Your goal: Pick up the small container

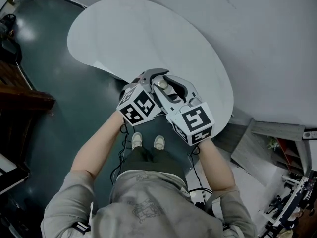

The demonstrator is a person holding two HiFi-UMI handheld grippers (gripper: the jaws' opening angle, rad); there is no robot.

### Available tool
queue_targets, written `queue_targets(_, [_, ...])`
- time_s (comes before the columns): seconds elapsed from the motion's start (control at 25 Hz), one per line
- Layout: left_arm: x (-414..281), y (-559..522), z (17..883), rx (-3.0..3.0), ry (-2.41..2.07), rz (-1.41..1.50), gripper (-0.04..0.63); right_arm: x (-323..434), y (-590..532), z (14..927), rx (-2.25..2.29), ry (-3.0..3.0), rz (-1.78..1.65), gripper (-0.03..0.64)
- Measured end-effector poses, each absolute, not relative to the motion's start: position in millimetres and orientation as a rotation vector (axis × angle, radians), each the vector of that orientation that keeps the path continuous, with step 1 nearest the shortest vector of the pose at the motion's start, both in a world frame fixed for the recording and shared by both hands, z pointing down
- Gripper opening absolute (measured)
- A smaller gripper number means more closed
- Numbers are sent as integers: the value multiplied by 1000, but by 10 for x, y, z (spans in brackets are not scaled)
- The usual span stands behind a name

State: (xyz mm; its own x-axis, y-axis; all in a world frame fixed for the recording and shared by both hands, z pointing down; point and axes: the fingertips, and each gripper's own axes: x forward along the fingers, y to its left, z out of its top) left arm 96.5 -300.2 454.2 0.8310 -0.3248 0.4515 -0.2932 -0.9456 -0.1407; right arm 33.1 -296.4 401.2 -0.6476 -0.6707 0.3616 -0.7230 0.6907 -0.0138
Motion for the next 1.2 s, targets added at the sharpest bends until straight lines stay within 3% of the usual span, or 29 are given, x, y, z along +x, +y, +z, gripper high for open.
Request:
queue_targets(0.56, [789, -2399, 3570, -2885, 549, -703, 342, 154, -2312, 3036, 1116, -2584, 93, 144])
queue_targets(1.2, [708, -1695, 3279, -2885, 549, -648, 342, 35, -1581, 2746, 1142, -2592, 53, 144])
